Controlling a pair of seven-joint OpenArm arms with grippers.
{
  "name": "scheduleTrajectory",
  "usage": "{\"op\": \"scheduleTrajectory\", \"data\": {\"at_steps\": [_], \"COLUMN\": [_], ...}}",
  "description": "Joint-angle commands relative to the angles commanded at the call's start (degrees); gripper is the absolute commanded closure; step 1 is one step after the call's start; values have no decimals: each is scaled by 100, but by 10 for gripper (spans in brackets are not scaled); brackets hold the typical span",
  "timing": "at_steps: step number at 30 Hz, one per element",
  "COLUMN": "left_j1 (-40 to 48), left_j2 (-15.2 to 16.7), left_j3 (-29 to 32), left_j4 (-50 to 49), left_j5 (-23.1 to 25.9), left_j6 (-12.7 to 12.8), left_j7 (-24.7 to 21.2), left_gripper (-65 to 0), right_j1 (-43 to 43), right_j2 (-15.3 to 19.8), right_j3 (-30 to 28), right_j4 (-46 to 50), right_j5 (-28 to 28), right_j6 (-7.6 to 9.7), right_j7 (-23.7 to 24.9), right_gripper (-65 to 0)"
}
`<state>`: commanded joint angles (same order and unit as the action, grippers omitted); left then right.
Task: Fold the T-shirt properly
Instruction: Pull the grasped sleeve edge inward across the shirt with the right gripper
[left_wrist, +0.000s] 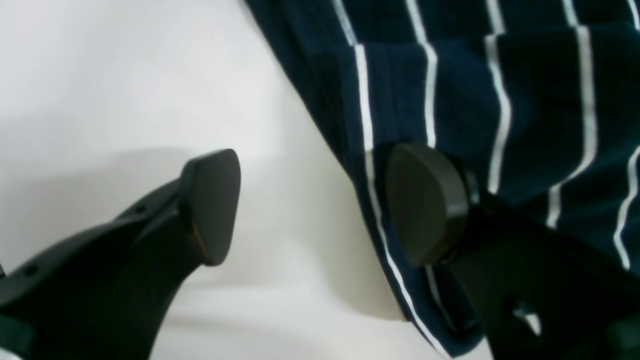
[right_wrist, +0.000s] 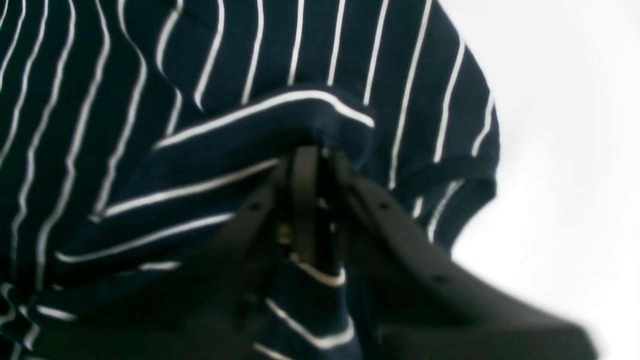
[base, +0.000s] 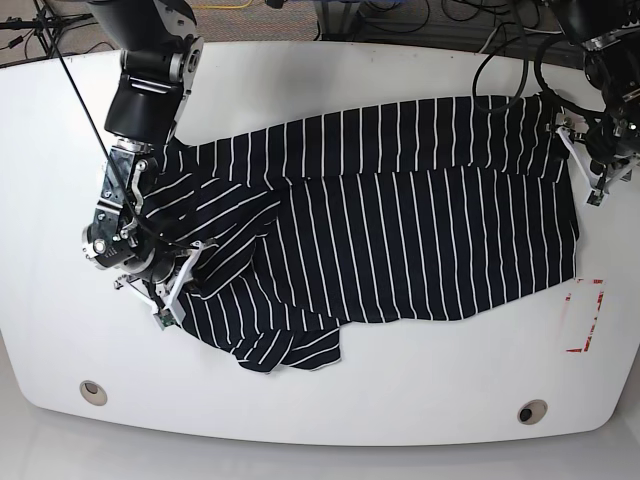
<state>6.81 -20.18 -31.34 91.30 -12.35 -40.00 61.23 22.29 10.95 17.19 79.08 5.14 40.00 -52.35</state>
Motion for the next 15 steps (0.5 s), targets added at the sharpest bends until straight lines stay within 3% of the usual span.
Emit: {"op": "scheduleTrajectory", "data": {"at_steps": [2,6,11,15], "left_j1": [9,0,9,9], "left_j2": [0,0,44,378], "left_j3": [0,0,-9,-9], "left_j4": [0,70,686,1266], "left_j5": [0,-35,-35,-35], "left_j6": [0,0,0,0], "left_j7": [0,0,18,246], "left_gripper": [-444,-444,-446,-446], "right_j1": [-18,-149,-695,-1196], "right_j2": [9,105,167,132], "right_j3": [0,26,176,756], "right_j4": [18,299,1169,1855], "right_j5": [9,44,26,18], "right_j6": [0,0,0,0], "right_j7": [0,-26,-97,-475], "right_gripper": [-301,-449,-445,-438]}}
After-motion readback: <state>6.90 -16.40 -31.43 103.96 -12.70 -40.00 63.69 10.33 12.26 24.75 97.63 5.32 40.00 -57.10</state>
